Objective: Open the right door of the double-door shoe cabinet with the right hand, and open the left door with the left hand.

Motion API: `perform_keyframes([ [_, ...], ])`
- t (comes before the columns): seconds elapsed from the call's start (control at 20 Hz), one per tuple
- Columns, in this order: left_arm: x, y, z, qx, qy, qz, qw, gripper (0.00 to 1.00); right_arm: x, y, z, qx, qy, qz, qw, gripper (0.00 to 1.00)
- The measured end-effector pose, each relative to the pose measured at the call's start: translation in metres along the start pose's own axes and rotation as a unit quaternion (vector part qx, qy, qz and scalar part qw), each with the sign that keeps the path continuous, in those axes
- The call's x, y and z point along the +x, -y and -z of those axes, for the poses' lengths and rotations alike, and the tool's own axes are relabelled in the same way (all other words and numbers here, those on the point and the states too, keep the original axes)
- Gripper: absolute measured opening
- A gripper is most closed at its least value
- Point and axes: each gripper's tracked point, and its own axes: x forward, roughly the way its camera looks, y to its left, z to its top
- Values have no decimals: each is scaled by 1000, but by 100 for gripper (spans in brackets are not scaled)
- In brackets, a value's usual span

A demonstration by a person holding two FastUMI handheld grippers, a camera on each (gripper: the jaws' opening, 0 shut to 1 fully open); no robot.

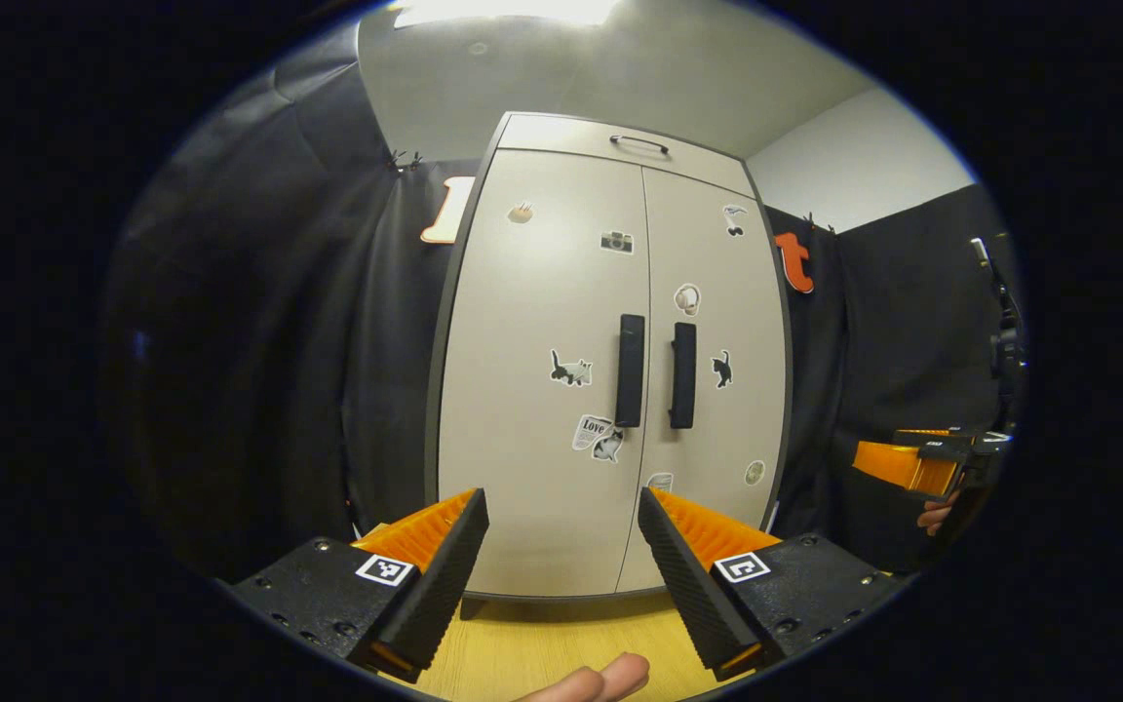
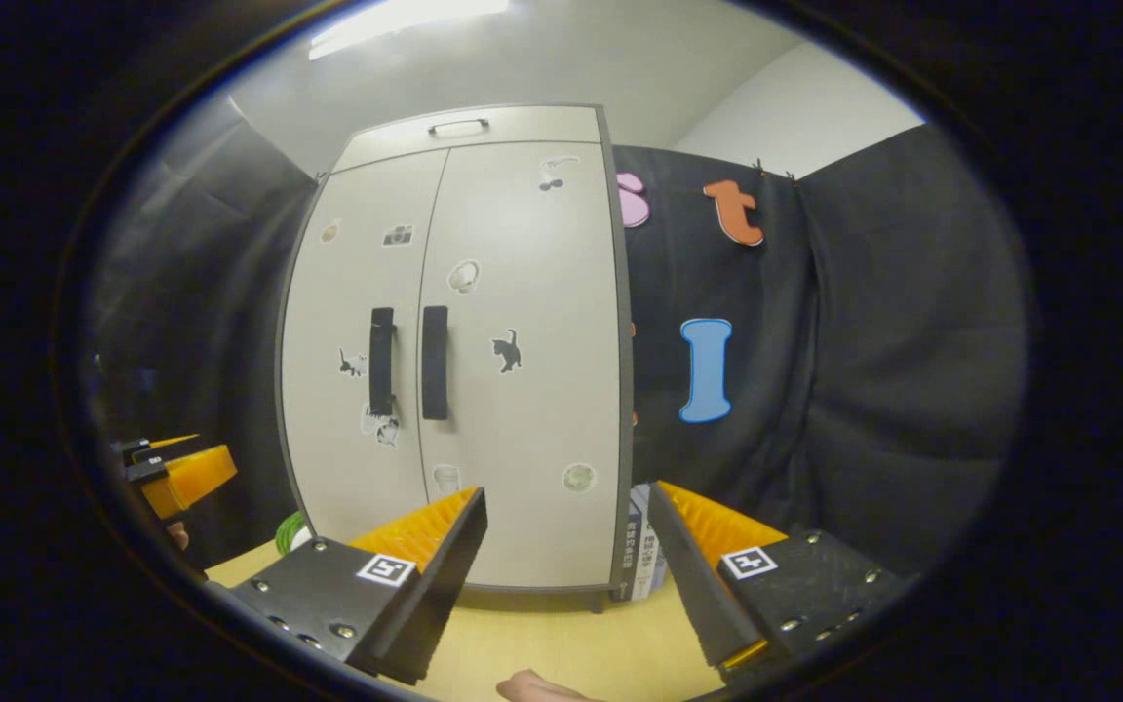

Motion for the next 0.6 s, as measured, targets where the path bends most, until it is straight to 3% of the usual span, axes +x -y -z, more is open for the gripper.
perform_keyframes([
  [0.05, 2, -4, 4, -5, -5, 0, 1000, 97, 7, -5, -2, -3, 4, -3, 1000, 94],
  [0.1, 2, -5, 9, -16, -10, 2, 1000, 96, 16, -9, -2, -1, 5, -5, 1000, 98],
  [0.35, 1, -27, 22, -40, -23, -10, 999, 97, 78, -48, -2, 23, -34, -17, 999, 98],
  [0.4, -1, -32, 23, -38, -24, -13, 999, 96, 91, -59, -7, 17, -38, -23, 999, 94],
  [0.45, -5, -36, 24, -36, -27, -14, 999, 96, 104, -72, -14, 16, -35, -33, 999, 98],
  [0.55, -9, -40, 27, -32, -34, -14, 999, 96, 127, -97, -31, 14, -26, -50, 998, 94],
  [0.6, -14, -43, 29, -30, -38, -14, 999, 96, 139, -108, -41, 12, -18, -53, 998, 98],
])
